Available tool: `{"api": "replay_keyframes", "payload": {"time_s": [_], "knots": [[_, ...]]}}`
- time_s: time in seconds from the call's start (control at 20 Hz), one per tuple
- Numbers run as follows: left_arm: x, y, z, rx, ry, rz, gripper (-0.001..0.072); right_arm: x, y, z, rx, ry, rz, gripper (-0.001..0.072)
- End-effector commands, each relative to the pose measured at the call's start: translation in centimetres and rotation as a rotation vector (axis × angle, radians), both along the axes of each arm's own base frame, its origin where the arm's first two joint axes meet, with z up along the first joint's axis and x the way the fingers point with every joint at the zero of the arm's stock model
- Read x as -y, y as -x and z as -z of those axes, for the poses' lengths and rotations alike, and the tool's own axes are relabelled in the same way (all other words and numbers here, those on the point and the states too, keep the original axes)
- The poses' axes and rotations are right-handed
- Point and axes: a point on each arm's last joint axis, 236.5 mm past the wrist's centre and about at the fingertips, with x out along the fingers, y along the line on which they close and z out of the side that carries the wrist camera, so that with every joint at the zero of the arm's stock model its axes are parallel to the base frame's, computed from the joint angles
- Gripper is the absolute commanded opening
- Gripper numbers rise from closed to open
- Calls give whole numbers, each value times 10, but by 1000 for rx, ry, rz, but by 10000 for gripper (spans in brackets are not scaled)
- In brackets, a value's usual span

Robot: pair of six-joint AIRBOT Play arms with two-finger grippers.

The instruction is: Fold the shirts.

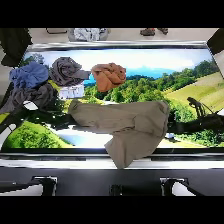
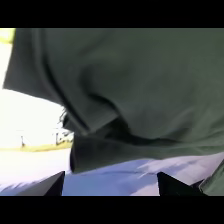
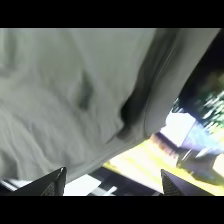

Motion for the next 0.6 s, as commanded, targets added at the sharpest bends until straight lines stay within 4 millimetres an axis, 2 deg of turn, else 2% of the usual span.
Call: {"api": "replay_keyframes", "payload": {"time_s": [0.0, 0.1, 0.15, 0.2, 0.25, 0.3, 0.35, 0.4, 0.55], "knots": [[15, -10, 10, 66, -28, -4, 669, -8, 14, 7, -38, -24, -22, 676], [16, -14, 14, 68, -35, -24, 664, -10, 18, 13, -49, -30, -24, 676], [15, -17, 17, 61, -39, -45, 630, -13, 24, 20, -66, -38, -19, 676], [14, -17, 21, 52, -41, -52, 516, -20, 32, 27, -91, -47, -27, 677], [14, -15, 26, 40, -41, -51, 380, -33, 43, 34, -123, -60, -62, 678], [14, -14, 29, 23, -40, -59, 278, -47, 53, 41, -143, -67, -108, 694], [15, -14, 29, 18, -39, -62, 115, -59, 58, 49, -150, -63, -140, 709], [15, -13, 27, 15, -36, -55, 31, -70, 58, 55, -145, -62, -145, 709], [18, -16, 13, 55, -28, -9, 29, -99, 52, 61, -129, -92, -129, 690]]}}
